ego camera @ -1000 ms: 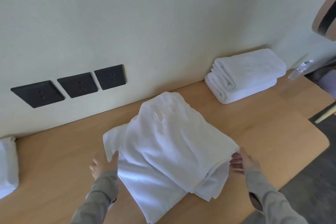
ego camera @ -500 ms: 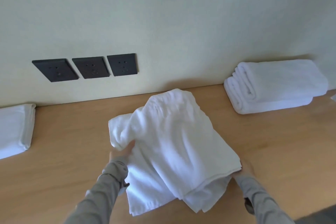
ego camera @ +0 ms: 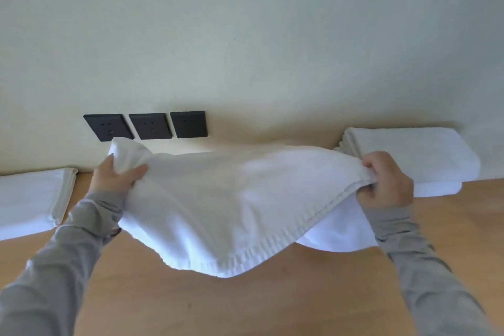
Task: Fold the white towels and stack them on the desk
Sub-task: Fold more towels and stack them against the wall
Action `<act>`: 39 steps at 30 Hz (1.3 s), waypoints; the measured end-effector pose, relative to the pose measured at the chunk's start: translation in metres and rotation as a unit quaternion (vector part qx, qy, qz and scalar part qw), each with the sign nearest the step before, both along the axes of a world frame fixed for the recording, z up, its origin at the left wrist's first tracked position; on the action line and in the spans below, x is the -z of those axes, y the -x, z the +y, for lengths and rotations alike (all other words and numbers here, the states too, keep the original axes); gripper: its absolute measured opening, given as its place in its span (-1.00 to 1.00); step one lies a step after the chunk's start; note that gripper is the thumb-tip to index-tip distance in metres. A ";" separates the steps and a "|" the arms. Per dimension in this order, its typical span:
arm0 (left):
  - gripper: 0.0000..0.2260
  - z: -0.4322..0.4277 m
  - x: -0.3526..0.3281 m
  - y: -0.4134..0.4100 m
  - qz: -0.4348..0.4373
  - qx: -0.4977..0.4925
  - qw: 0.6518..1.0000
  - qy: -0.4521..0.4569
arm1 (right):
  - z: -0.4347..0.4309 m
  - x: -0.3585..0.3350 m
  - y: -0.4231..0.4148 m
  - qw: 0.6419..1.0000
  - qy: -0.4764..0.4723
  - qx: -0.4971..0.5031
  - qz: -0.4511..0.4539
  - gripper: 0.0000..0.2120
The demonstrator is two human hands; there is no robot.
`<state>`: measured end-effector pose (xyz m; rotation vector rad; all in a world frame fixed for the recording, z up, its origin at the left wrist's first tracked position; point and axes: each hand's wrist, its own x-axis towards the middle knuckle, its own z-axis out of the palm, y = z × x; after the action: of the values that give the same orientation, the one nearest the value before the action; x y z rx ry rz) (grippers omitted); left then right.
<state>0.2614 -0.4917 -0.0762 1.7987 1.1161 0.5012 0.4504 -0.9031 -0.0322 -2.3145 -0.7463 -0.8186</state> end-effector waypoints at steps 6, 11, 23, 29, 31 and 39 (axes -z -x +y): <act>-0.36 0.045 -0.012 0.046 0.053 -0.032 0.998 0.017 | -0.039 0.044 0.063 0.976 0.207 -0.060 -0.014 -0.61; -0.35 0.040 0.079 0.058 0.169 0.013 0.979 0.112 | -0.016 0.139 0.106 0.776 0.518 -0.122 0.339 -0.48; -0.18 0.020 0.131 0.164 0.113 -0.028 0.969 0.217 | 0.199 0.175 0.189 0.803 0.423 -0.285 0.308 -0.60; -0.44 0.019 0.150 0.216 0.194 0.087 0.952 0.219 | 0.283 0.175 0.280 0.808 0.320 -0.432 0.241 -0.68; -0.67 0.021 0.154 0.229 0.213 0.096 0.950 0.208 | 0.297 0.179 0.298 0.812 0.321 -0.440 0.209 -0.67; -0.64 0.030 0.142 0.241 0.117 0.004 0.938 0.327 | 0.324 0.197 0.324 0.798 0.374 -0.385 0.274 -0.48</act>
<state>0.0201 -0.4621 -0.2186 1.2875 1.2508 -0.1031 0.1261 -0.5795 -0.2290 -2.2890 -1.7522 0.6118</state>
